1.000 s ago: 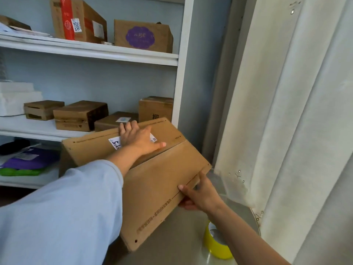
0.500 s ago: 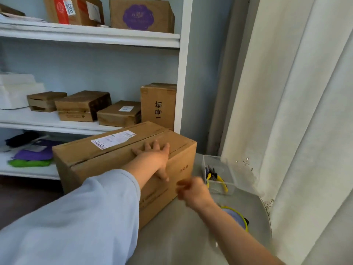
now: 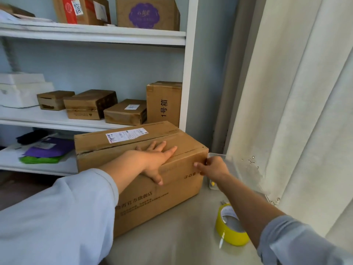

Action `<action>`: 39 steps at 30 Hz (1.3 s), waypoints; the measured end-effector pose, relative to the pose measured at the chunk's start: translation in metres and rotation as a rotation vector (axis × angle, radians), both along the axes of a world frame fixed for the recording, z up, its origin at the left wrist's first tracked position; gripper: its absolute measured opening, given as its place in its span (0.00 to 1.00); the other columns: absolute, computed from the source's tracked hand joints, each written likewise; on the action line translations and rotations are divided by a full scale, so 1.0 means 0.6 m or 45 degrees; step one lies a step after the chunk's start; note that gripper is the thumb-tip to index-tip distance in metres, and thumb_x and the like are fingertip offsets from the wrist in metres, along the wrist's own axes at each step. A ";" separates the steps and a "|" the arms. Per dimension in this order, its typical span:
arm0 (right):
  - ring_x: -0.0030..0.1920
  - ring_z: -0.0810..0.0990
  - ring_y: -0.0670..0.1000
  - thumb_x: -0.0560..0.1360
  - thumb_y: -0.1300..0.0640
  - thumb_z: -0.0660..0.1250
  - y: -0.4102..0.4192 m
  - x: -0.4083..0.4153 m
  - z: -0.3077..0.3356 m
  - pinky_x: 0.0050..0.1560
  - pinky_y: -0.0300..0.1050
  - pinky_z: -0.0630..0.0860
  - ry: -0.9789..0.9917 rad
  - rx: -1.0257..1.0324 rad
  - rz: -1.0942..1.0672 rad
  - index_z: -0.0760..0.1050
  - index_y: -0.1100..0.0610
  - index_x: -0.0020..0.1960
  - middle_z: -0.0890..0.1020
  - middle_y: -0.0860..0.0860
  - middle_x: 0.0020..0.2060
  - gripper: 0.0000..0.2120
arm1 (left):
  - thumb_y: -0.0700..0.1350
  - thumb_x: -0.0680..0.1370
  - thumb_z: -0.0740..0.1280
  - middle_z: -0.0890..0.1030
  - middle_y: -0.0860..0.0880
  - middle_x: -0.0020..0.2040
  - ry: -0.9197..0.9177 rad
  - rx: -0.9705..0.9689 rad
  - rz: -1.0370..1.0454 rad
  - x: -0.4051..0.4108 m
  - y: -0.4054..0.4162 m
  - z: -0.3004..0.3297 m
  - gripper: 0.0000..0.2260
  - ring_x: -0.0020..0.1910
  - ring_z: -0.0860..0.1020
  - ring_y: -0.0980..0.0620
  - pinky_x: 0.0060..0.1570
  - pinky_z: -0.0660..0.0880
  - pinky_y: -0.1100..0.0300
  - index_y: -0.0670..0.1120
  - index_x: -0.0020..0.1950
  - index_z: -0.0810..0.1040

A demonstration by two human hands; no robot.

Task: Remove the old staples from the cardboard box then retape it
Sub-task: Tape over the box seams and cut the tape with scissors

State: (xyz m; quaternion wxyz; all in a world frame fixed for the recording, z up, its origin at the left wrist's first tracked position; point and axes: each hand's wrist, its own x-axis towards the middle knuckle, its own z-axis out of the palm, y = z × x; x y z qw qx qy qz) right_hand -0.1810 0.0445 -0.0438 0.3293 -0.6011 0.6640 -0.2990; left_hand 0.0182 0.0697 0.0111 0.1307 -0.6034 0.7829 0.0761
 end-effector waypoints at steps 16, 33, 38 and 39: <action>0.62 0.76 0.53 0.70 0.47 0.75 0.067 0.000 0.019 0.61 0.49 0.75 -0.051 -0.366 -0.104 0.68 0.56 0.71 0.77 0.53 0.63 0.34 | 0.38 0.72 0.72 0.34 0.55 0.76 -0.087 -0.093 -0.186 0.012 0.027 0.003 0.52 0.76 0.37 0.50 0.74 0.47 0.40 0.65 0.73 0.33; 0.48 0.78 0.53 0.76 0.54 0.68 0.049 -0.069 0.051 0.46 0.40 0.68 0.276 -0.255 -0.069 0.80 0.59 0.55 0.81 0.53 0.46 0.12 | 0.47 0.81 0.59 0.53 0.49 0.77 0.185 -0.332 0.103 -0.086 0.035 -0.018 0.28 0.76 0.50 0.41 0.70 0.52 0.34 0.63 0.76 0.49; 0.54 0.76 0.57 0.75 0.47 0.68 0.062 -0.103 -0.018 0.55 0.45 0.71 0.745 0.136 0.181 0.79 0.62 0.54 0.79 0.58 0.52 0.19 | 0.48 0.81 0.59 0.56 0.48 0.76 0.170 -0.354 0.096 -0.085 0.031 -0.020 0.28 0.75 0.54 0.41 0.69 0.55 0.34 0.63 0.76 0.49; 0.62 0.74 0.56 0.74 0.43 0.68 0.066 -0.102 -0.033 0.61 0.45 0.69 0.801 0.209 0.244 0.74 0.61 0.64 0.77 0.57 0.62 0.26 | 0.48 0.81 0.59 0.56 0.48 0.76 0.173 -0.356 0.095 -0.085 0.030 -0.021 0.28 0.75 0.54 0.41 0.69 0.55 0.34 0.63 0.76 0.50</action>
